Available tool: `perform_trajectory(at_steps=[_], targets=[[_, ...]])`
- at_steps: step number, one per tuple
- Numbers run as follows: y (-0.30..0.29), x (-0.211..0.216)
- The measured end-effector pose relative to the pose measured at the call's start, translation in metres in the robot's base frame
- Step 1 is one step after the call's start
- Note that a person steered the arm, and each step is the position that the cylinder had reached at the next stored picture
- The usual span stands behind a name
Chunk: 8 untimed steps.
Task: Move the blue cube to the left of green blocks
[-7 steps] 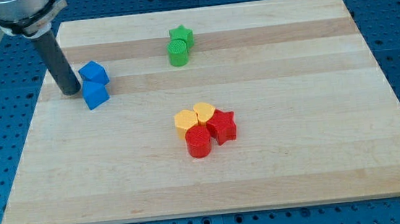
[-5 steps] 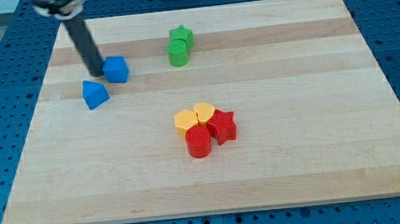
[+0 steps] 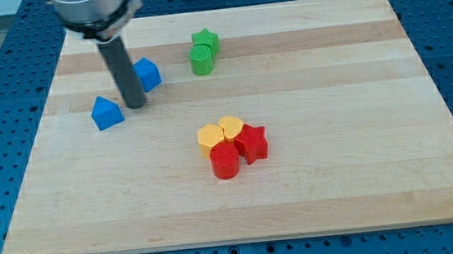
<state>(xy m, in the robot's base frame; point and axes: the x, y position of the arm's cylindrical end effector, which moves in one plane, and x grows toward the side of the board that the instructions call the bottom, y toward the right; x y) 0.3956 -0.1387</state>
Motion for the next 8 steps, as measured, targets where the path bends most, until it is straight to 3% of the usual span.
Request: perform_trajectory(at_steps=[1,2,3,4,6,7,8], targets=[[0.019,-0.038],[0.019,-0.043],[0.003,-0.009],[-0.035,-0.011],[-0.028,-0.072],[-0.02,-0.082],[-0.02,-0.057]])
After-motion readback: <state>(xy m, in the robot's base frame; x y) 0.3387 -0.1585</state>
